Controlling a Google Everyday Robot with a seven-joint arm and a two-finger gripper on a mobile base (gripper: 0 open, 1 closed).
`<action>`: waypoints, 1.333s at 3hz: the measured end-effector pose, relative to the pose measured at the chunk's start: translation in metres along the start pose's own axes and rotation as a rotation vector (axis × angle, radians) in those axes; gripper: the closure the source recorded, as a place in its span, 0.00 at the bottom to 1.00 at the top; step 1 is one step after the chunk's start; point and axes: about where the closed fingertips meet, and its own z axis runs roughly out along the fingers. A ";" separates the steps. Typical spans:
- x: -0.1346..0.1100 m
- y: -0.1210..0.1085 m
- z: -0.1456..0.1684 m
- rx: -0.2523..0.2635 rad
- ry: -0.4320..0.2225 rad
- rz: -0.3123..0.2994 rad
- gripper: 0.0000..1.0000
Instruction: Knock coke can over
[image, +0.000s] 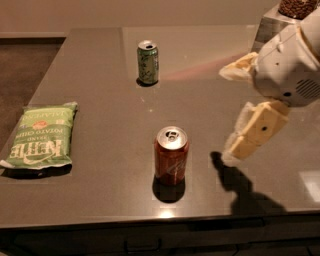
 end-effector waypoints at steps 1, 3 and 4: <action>-0.032 0.019 0.038 -0.061 -0.068 -0.008 0.00; -0.051 0.040 0.083 -0.124 -0.125 0.021 0.00; -0.048 0.041 0.094 -0.131 -0.137 0.046 0.00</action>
Offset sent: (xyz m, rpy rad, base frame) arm -0.0157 0.1040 -0.0594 0.1468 0.1099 0.0810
